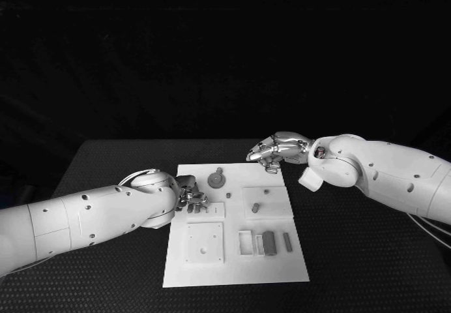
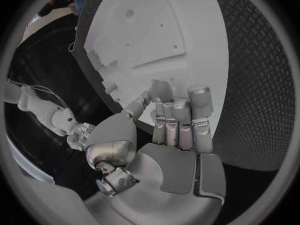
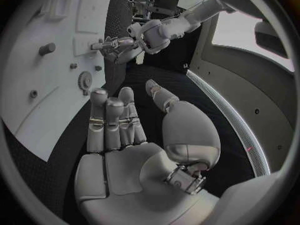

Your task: Assemble the parts on the task board

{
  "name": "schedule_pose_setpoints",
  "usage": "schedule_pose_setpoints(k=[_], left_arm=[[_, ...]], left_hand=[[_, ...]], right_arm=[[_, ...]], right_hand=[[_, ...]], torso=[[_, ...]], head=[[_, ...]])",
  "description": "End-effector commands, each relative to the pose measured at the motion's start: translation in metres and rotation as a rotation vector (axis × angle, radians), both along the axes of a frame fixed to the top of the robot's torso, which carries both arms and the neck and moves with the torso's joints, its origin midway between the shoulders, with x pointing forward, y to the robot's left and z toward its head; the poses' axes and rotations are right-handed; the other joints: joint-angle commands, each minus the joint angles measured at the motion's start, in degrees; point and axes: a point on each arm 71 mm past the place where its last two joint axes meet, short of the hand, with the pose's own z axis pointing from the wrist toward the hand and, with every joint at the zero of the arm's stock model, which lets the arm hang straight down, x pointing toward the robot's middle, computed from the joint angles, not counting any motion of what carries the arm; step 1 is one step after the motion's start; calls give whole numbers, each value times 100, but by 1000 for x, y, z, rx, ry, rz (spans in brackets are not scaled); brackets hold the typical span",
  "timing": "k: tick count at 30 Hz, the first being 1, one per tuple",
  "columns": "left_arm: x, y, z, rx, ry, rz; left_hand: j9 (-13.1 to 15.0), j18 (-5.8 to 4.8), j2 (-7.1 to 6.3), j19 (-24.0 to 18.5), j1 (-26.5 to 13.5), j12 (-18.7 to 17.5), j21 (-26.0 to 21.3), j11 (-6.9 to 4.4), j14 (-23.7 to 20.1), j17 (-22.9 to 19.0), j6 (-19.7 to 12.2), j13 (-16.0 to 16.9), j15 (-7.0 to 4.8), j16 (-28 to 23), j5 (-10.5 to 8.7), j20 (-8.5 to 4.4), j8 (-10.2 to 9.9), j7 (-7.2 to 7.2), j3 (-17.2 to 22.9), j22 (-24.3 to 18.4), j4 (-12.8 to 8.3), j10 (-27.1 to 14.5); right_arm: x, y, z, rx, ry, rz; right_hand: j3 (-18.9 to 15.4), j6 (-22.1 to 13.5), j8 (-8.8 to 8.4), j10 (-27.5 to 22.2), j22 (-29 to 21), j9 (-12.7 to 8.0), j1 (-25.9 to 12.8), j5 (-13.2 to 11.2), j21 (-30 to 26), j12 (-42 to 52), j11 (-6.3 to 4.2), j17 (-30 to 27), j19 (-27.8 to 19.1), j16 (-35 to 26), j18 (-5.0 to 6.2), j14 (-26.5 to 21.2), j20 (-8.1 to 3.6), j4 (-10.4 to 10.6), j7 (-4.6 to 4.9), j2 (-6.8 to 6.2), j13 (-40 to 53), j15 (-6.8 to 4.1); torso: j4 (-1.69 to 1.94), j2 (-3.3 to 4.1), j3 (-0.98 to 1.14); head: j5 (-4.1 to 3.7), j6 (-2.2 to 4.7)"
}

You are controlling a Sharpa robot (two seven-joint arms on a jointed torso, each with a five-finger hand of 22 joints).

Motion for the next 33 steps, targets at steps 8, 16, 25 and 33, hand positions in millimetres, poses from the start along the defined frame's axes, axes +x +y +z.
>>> schedule_pose_setpoints(k=[8,16,25,33], left_arm=[[2,-4,-3,-8,109,-7],[3,-6,-3,9,115,-8],[4,-10,-3,21,104,-21],[6,-12,-3,29,98,-22]], left_hand=[[2,274,63,-98,139,24,13,16,-61,0,-31,9,-76,18,-8,-35,-3,24,301,116,91,-45],[3,274,66,-103,143,26,15,18,-66,2,-34,11,-74,21,-9,-35,-3,25,297,118,88,-48],[5,273,67,-108,148,29,17,20,-72,5,-38,14,-71,25,-10,-34,-4,28,291,119,85,-53],[6,273,67,-112,149,30,19,22,-76,6,-41,15,-70,27,-10,-33,-4,29,287,119,85,-56]], right_arm=[[-1,3,0,4,2,23],[-1,3,0,5,2,23],[-1,3,0,5,2,23],[-1,3,0,5,1,23]], right_hand=[[3,-3,-24,-36,101,7,-42,-22,-28,14,10,-9,-37,-32,251,-55,-22,-15,55,16,-9,1],[3,-4,-24,-38,101,7,-42,-22,-29,15,11,-9,-38,-32,251,-56,-21,-15,55,16,-12,1],[4,-3,-23,-40,101,8,-43,-22,-29,18,11,-9,-38,-32,251,-57,-21,-15,55,17,-15,1],[4,-3,-23,-41,102,8,-46,-22,-30,20,11,-9,-38,-32,251,-58,-20,-13,56,18,-18,2]], torso=[[5,2,4],[1,0,2],[0,0,4],[1,1,2]], head=[[1,-11],[1,-17],[-8,-27],[-14,-27]])
